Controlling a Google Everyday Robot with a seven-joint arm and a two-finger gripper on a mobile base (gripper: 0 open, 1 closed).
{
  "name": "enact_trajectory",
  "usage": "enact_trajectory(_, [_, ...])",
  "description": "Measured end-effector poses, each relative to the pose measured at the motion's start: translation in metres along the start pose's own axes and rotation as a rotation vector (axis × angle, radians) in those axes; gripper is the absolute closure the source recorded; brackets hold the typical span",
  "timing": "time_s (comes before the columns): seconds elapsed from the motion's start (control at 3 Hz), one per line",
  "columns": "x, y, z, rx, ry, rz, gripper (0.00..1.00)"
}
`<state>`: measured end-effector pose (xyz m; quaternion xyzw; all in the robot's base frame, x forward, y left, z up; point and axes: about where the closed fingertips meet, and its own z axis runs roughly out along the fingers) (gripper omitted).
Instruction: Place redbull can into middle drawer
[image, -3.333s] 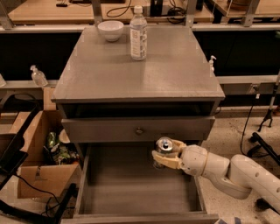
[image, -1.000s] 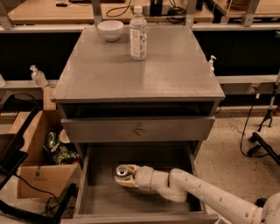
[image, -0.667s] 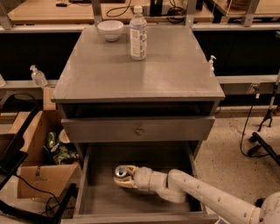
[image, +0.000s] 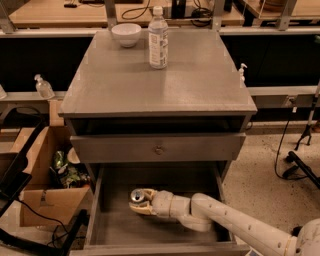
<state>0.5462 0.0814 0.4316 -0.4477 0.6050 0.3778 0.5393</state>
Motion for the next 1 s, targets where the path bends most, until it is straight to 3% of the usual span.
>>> enact_trajectory(0.33, [-0.0009,0.0015,0.0023,-0.004,-0.002,0.000,0.27])
enact_trajectory(0.67, [-0.0015,0.0024,0.0036,-0.007,-0.003,0.000,0.04])
enact_trajectory(1.0, [-0.0018,0.0029,0.0044,-0.008,-0.004,0.000,0.00])
